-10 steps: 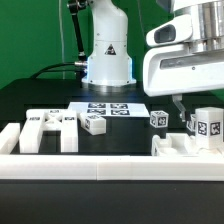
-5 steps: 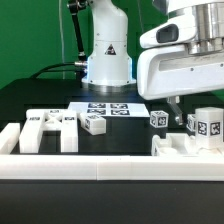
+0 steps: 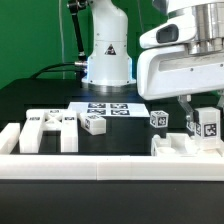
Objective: Assemble chair
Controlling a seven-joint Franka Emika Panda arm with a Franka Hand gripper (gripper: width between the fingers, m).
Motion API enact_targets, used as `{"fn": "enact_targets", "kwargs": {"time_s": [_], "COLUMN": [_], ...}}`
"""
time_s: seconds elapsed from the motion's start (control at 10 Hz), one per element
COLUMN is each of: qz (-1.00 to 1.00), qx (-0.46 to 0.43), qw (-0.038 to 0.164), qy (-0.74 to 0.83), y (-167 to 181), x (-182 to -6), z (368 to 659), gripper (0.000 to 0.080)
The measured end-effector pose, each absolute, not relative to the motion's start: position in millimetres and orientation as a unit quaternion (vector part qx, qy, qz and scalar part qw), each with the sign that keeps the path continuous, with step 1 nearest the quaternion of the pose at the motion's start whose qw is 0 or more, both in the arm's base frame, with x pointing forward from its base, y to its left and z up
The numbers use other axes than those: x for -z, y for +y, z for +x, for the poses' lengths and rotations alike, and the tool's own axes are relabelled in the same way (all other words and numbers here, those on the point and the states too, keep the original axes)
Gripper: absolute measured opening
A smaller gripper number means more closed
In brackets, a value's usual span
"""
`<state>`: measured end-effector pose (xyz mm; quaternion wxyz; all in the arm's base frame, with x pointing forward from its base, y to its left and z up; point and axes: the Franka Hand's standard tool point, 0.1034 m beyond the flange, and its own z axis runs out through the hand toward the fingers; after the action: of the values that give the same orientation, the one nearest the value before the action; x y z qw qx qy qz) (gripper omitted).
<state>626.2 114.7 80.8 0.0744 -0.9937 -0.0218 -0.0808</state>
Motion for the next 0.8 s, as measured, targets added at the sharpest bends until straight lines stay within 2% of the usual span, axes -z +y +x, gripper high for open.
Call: {"fn": "enact_targets", "kwargs": {"time_s": [0.1, 0.3, 0.8], "qz": [-0.994, -0.986, -0.915], "qx": [0.080, 0.067, 0.041], "qw": [0.076, 0.088, 0.099], "qy": [-0.011, 0.124, 0.389], "y": [114.8, 119.6, 118.2], "x": [-80.8, -80.5, -79.9], "z": [626.1, 627.1, 629.3], "gripper": [0.0290, 0.0290, 0.0291]}}
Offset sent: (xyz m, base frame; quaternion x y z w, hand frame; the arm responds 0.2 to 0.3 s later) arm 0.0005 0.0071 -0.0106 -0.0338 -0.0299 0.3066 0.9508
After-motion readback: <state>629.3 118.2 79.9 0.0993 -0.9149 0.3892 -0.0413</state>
